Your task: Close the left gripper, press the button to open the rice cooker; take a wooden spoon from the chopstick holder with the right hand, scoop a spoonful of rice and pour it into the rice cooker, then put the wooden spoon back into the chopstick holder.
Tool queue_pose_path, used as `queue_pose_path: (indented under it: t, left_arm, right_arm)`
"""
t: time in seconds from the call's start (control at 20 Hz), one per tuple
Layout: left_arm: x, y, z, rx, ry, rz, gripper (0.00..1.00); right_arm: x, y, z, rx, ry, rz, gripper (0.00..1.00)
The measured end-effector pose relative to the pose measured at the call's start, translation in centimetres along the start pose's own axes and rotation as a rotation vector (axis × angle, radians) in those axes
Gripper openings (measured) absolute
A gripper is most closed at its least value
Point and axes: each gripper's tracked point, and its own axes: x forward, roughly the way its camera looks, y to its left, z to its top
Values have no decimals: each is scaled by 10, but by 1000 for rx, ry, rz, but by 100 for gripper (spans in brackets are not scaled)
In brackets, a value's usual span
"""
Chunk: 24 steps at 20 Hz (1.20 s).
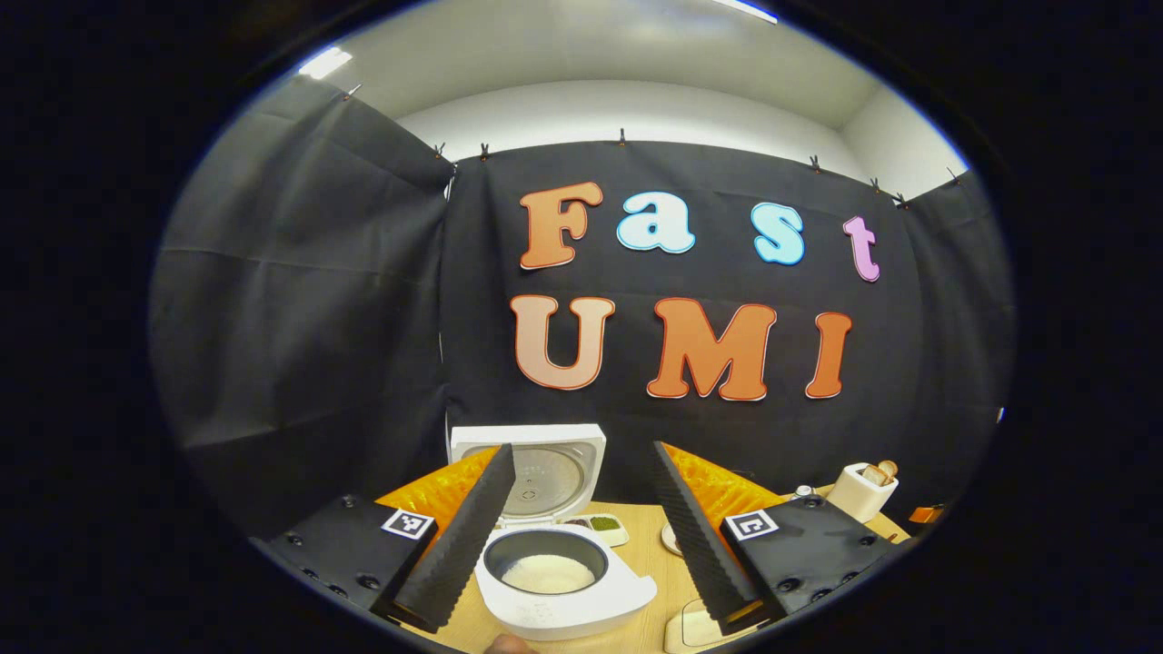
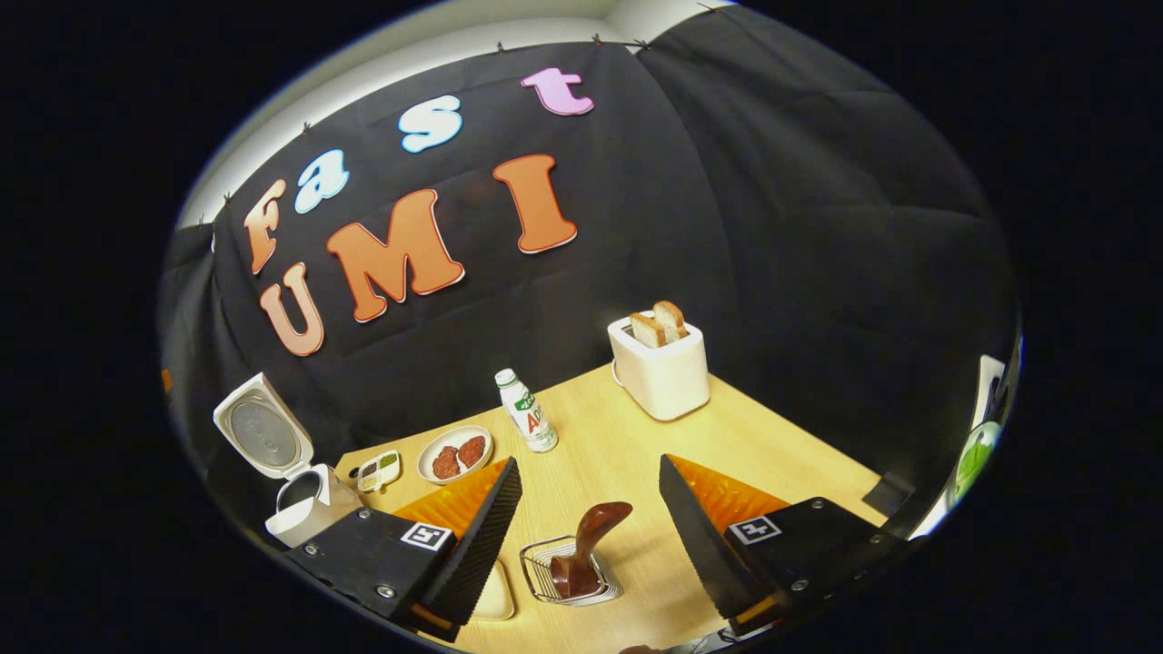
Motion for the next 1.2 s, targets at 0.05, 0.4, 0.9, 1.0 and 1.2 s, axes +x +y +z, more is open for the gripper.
queue_pose_path:
  t: [0.05, 0.4, 0.9, 1.0, 1.2]
  left_arm:
    - [-1, 1, -1, 0, 1, 2, 100]
    - [-7, 15, -8, 44, 18, 46, 100]
    - [-14, 41, -26, 42, 70, 105, 100]
    - [-16, 53, -29, 45, 76, 131, 100]
    - [-20, 64, -34, 36, 94, 152, 100]
  right_arm:
    - [4, -1, -7, 17, 14, 3, 95]
    - [29, -3, -55, 151, 124, 13, 95]
    - [50, 4, -92, 258, 209, 50, 74]
    - [56, 7, -102, 260, 234, 50, 60]
    - [65, 12, -105, 274, 260, 25, 33]
